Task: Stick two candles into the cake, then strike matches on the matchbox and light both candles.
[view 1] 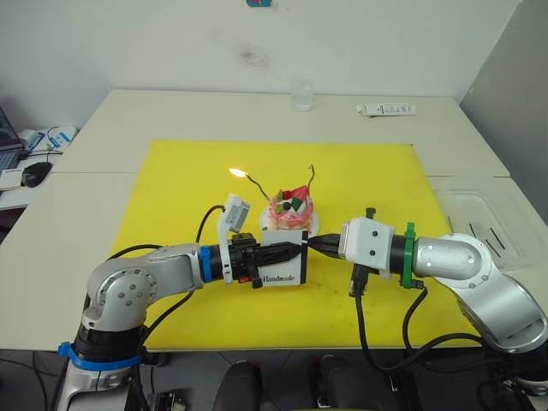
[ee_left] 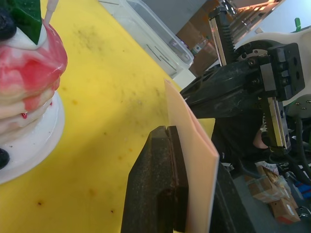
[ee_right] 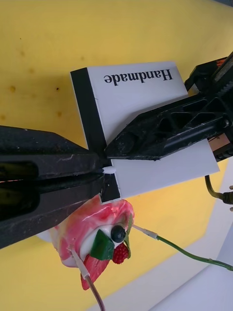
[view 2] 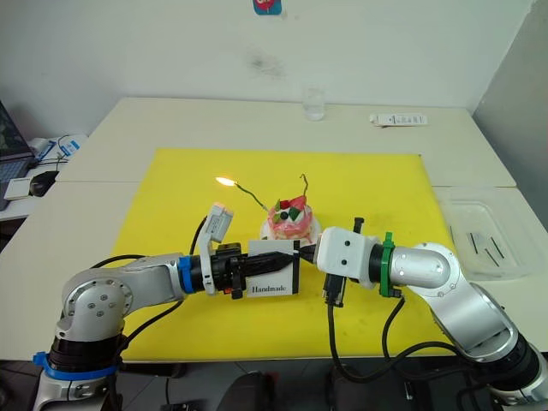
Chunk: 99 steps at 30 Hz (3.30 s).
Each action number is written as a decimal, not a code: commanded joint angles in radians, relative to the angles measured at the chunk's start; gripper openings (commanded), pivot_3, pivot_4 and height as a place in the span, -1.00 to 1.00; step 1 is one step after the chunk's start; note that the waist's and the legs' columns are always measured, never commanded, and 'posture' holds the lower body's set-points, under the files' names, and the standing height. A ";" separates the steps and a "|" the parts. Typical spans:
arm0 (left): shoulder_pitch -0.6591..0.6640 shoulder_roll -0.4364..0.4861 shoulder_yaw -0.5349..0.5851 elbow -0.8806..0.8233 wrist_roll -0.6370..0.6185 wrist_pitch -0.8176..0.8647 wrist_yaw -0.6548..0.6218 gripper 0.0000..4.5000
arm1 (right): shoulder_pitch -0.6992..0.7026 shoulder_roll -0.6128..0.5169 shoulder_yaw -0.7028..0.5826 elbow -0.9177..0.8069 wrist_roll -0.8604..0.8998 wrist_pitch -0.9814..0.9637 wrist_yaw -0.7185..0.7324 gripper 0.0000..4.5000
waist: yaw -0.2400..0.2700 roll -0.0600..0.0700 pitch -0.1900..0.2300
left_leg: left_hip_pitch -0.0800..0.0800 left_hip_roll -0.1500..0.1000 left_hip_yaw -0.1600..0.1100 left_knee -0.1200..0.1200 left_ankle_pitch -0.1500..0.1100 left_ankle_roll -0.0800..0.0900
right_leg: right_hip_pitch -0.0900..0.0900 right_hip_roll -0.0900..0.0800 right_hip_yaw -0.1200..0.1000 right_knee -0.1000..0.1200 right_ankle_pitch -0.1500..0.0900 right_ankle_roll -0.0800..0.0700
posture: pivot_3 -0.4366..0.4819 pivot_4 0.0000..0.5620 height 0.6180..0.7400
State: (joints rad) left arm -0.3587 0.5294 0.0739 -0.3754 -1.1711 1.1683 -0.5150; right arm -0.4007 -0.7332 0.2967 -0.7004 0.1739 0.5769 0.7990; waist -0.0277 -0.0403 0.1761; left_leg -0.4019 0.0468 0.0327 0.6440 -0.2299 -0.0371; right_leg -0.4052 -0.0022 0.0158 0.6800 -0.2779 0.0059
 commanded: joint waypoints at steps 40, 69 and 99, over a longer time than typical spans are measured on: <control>-0.009 0.001 -0.006 -0.009 0.066 -0.036 -0.057 -1.00 | -0.007 0.020 -0.047 0.018 -0.018 -0.043 -0.003 -0.99 | 0.000 0.000 0.000 | 0.000 0.000 0.000 0.000 0.000 0.000 | 0.000 0.000 0.000 0.000 0.000 0.000 | -0.05 -0.47 1.00; -0.021 0.008 -0.048 0.031 0.200 -0.119 -0.117 -1.00 | -0.033 -0.021 0.016 0.061 -0.023 -0.135 0.181 -0.99 | 0.001 0.000 0.000 | 0.000 0.000 0.000 0.000 0.000 0.000 | 0.000 0.000 0.000 0.000 0.000 0.000 | -0.05 -0.47 1.00; -0.009 0.034 -0.068 0.011 0.232 -0.111 -0.213 -1.00 | -0.062 0.024 0.010 0.085 -0.079 -0.058 0.076 -0.99 | 0.001 0.000 0.000 | 0.000 0.000 0.000 0.000 0.000 0.000 | 0.000 0.000 0.000 0.000 0.000 0.000 | -0.05 -0.47 1.00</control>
State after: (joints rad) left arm -0.3560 0.5646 0.0041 -0.3398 -0.9226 1.0607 -0.7134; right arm -0.4577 -0.7113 0.3018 -0.5984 0.0998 0.5290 0.8826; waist -0.0271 -0.0402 0.1763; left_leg -0.4019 0.0470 0.0328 0.6441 -0.2299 -0.0371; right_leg -0.4052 -0.0025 0.0157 0.6801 -0.2779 0.0058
